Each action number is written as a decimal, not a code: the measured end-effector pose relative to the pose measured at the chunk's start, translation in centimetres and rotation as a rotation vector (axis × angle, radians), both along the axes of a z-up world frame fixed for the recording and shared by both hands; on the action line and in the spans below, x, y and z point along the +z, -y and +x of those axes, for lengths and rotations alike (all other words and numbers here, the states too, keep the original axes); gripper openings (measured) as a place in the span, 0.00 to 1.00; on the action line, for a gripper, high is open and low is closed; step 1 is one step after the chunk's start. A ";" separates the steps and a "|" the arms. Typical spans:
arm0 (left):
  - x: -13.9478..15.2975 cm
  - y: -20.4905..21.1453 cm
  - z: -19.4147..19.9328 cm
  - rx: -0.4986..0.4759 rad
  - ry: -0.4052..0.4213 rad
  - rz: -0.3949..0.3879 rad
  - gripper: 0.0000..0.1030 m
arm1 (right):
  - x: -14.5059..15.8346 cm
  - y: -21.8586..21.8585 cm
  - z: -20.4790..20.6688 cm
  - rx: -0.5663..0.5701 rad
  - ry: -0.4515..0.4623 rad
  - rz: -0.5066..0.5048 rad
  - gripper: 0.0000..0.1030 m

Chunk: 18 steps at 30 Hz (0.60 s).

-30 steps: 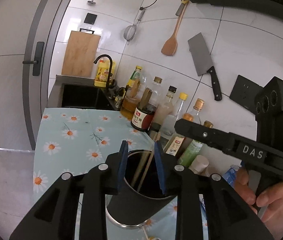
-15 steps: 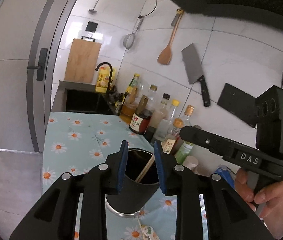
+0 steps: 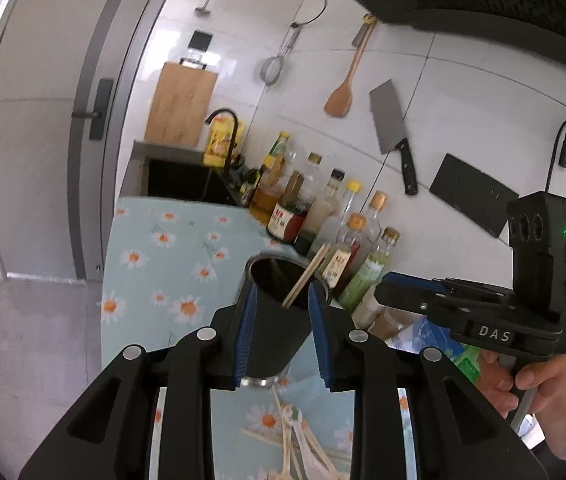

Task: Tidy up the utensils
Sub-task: 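Move both open tools back down toward the utensil pile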

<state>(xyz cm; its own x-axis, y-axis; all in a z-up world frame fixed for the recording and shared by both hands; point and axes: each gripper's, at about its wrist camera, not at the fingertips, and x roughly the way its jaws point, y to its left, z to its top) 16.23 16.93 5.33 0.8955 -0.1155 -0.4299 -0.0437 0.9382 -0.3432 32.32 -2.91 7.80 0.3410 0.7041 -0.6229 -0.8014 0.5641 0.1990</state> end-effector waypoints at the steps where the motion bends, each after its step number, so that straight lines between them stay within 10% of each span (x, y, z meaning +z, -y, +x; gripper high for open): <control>1: -0.2 0.0 -0.2 0.003 -0.009 -0.003 0.25 | -0.3 0.1 -0.3 0.011 -0.008 -0.011 0.27; 18: -8.9 0.0 -6.2 0.055 -0.186 -0.177 0.25 | -9.0 1.9 -5.7 0.177 -0.177 -0.268 0.27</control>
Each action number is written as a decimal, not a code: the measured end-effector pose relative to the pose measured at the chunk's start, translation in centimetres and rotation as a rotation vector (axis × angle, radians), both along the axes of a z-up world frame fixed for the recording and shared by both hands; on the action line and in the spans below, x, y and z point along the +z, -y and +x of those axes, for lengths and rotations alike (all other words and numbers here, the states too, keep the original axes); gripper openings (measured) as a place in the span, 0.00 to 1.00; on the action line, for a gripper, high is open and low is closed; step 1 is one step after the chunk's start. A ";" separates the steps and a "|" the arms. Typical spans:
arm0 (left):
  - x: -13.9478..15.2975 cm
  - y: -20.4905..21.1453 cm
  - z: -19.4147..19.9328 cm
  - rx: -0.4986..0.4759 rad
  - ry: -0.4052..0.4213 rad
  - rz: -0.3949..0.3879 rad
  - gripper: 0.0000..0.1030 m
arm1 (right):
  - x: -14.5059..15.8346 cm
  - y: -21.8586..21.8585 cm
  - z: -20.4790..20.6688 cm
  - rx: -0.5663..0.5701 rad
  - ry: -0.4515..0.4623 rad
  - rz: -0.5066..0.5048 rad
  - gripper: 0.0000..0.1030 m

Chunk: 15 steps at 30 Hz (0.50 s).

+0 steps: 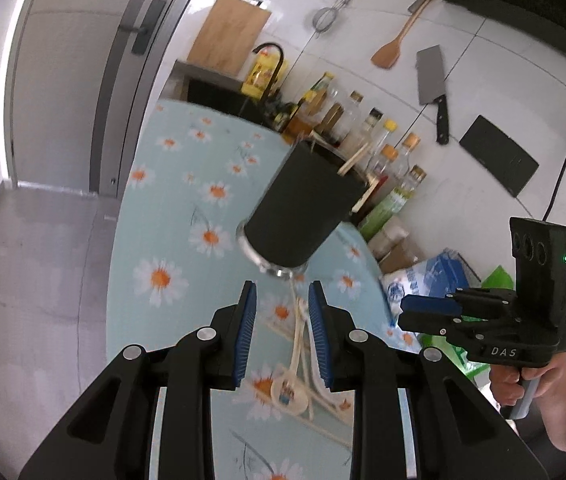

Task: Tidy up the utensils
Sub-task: 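Move both open tools back down toward the utensil pile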

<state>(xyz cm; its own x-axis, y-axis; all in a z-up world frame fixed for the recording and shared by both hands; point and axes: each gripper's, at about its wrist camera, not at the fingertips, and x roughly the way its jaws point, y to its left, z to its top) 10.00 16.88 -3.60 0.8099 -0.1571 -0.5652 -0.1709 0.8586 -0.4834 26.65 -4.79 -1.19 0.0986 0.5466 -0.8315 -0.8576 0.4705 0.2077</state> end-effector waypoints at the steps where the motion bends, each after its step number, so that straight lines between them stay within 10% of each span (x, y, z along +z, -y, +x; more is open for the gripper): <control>1: -0.3 0.0 -0.2 0.004 -0.007 -0.005 0.25 | -0.3 0.1 -0.1 0.005 -0.008 -0.012 0.27; 15: -5.5 0.5 -2.6 0.023 -0.126 -0.122 0.25 | -7.3 2.0 -4.1 0.090 -0.204 -0.226 0.27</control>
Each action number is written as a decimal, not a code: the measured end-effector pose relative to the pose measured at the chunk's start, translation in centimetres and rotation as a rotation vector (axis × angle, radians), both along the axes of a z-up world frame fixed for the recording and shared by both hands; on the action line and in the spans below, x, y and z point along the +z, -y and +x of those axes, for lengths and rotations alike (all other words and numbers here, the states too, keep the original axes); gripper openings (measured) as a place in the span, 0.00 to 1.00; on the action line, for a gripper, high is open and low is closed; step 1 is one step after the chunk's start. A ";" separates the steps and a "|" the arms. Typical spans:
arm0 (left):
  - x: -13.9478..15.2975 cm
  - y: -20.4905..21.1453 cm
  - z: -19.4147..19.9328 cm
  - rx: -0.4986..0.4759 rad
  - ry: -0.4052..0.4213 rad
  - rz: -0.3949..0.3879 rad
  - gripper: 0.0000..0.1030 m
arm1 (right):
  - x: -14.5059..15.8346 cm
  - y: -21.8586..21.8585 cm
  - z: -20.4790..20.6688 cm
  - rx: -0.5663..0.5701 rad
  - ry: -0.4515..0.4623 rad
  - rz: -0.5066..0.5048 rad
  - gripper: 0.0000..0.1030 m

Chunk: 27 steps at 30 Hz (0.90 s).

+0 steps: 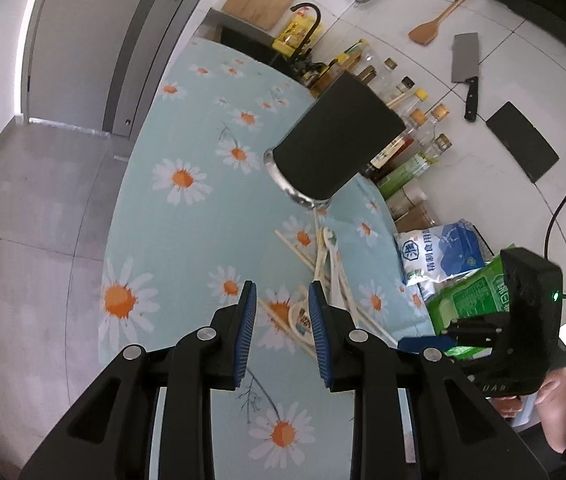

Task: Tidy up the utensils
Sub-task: 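Move both open tools back down toward the utensil pile, then close the right tool on a chopstick while the left tool closes on another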

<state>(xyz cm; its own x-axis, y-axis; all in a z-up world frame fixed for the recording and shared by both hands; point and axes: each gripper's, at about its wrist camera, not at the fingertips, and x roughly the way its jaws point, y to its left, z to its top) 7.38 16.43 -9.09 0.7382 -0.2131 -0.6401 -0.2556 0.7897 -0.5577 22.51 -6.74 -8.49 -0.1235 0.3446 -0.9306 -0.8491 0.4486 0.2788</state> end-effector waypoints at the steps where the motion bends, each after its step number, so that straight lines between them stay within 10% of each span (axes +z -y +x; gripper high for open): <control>1: -0.2 0.0 -0.1 -0.001 -0.005 -0.005 0.25 | -0.5 0.1 -0.2 0.002 -0.016 -0.013 0.27; 27: -3.0 0.5 -2.4 -0.016 -0.054 -0.121 0.25 | -5.4 -6.1 -1.6 0.088 -0.084 -0.272 0.15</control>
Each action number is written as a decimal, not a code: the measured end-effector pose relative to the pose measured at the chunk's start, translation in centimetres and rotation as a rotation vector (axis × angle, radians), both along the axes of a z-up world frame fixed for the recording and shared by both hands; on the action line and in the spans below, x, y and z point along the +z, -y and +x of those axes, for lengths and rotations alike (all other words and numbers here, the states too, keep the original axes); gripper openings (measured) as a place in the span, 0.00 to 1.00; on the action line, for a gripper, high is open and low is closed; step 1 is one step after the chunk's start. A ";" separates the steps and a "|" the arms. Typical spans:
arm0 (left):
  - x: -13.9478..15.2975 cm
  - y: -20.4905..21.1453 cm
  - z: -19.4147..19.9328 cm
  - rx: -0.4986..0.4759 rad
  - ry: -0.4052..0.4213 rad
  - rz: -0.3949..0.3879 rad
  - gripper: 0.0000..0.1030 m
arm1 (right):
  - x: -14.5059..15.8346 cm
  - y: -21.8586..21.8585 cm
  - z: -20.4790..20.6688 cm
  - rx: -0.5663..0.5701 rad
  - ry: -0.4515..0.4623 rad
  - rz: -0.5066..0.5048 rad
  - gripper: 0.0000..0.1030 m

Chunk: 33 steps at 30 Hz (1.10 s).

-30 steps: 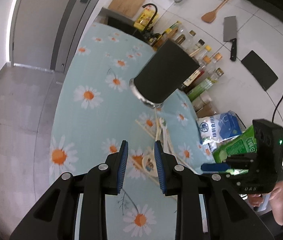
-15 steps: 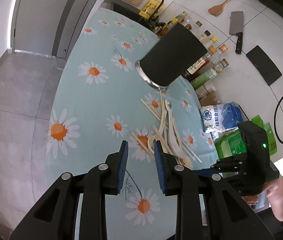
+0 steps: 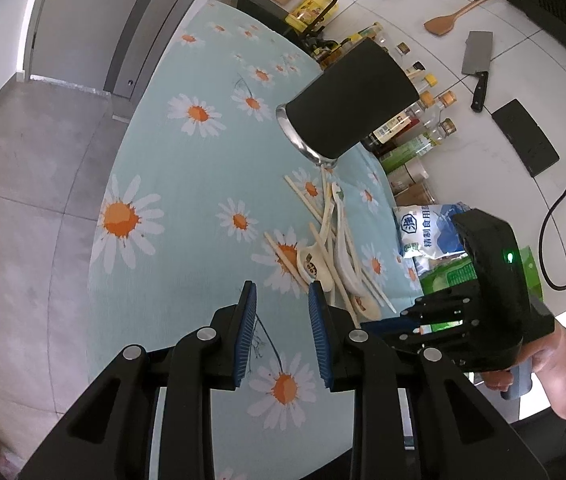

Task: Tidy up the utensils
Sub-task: 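Close the right tool on a chopstick while the left tool closes on another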

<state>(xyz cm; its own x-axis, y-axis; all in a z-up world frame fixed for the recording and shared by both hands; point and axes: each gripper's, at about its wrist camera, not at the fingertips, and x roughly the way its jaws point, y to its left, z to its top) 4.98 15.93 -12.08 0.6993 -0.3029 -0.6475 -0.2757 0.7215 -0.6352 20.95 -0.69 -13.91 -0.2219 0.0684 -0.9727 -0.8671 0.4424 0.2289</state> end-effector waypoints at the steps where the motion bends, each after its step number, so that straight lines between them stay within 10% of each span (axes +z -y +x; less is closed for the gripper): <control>1: -0.1 0.0 0.0 0.002 -0.001 -0.003 0.25 | 0.0 -0.3 0.1 -0.003 0.002 -0.007 0.15; 14: -1.0 -0.2 0.0 0.015 -0.020 -0.039 0.25 | 0.0 -3.3 1.1 -0.027 -0.017 -0.044 0.06; 33: -0.7 2.6 2.5 0.050 -0.188 -0.098 0.25 | 6.3 -0.8 4.0 -0.081 -0.132 0.236 0.06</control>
